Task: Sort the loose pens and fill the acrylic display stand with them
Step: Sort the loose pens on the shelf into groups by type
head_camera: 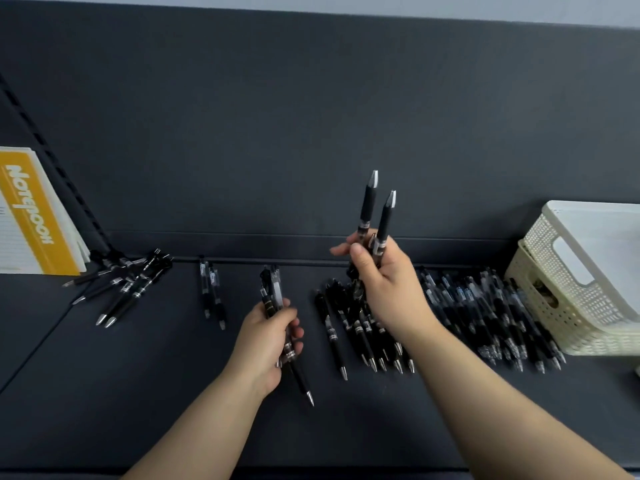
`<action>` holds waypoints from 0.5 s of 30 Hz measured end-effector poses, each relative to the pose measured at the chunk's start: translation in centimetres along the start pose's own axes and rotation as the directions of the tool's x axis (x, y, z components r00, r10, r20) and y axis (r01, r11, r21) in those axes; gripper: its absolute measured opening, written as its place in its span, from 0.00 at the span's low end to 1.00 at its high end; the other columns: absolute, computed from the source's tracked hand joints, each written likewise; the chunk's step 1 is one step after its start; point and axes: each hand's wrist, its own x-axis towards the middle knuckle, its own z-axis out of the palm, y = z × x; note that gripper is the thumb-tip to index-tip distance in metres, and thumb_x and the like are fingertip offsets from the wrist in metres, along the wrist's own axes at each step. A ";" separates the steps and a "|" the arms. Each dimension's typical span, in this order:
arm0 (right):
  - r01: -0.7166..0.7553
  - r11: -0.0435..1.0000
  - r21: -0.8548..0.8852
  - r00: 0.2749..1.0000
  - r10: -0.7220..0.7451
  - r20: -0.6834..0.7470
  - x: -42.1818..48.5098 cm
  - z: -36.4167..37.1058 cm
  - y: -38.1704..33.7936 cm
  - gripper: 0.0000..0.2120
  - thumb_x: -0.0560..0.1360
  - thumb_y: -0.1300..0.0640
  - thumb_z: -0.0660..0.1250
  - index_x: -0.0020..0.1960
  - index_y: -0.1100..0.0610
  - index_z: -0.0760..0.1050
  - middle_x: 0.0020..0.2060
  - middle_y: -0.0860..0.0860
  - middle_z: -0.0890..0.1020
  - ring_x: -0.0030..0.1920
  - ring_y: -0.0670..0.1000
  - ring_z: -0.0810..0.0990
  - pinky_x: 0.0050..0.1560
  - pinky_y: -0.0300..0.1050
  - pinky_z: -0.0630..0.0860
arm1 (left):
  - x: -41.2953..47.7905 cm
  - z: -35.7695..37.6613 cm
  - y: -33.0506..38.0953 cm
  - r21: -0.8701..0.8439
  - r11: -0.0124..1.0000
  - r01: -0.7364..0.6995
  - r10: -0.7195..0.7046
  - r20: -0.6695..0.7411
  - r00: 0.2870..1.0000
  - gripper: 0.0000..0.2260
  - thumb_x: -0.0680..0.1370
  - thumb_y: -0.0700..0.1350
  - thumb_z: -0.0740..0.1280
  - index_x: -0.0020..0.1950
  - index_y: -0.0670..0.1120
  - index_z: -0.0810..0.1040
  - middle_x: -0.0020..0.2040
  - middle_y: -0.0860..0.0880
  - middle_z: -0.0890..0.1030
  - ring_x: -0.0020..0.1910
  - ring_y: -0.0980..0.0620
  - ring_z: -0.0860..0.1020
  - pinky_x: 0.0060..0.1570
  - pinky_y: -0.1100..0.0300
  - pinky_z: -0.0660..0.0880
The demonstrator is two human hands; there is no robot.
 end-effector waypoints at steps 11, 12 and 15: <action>-0.051 0.985 -0.165 0.989 0.073 0.131 -0.2 -1.6 4.5 0.02 0.78 0.58 0.61 0.49 0.53 0.72 0.40 0.43 0.80 0.44 0.38 0.78 0.49 0.31 0.72 | 0.1 2.6 -1.4 0.080 0.996 0.041 -0.044 0.028 0.999 0.05 0.77 0.38 0.64 0.50 0.46 0.74 0.45 0.49 0.80 0.43 0.51 0.80 0.32 0.58 0.74; -0.073 0.983 -0.171 0.985 0.098 0.144 -0.3 -1.7 4.9 0.02 0.78 0.57 0.62 0.49 0.53 0.72 0.40 0.45 0.81 0.44 0.41 0.79 0.49 0.37 0.73 | 0.2 2.9 -1.5 0.089 0.995 0.036 -0.039 0.028 0.999 0.05 0.77 0.38 0.64 0.51 0.47 0.74 0.46 0.48 0.80 0.44 0.51 0.80 0.31 0.58 0.74; -0.144 0.961 -0.238 0.960 0.193 0.201 -0.3 -2.0 5.4 0.05 0.78 0.56 0.63 0.47 0.45 0.72 0.42 0.46 0.82 0.45 0.45 0.79 0.49 0.40 0.73 | 0.5 3.5 -1.6 0.116 0.993 0.028 -0.031 0.024 0.999 0.05 0.77 0.39 0.65 0.52 0.47 0.74 0.48 0.48 0.79 0.46 0.51 0.80 0.31 0.58 0.74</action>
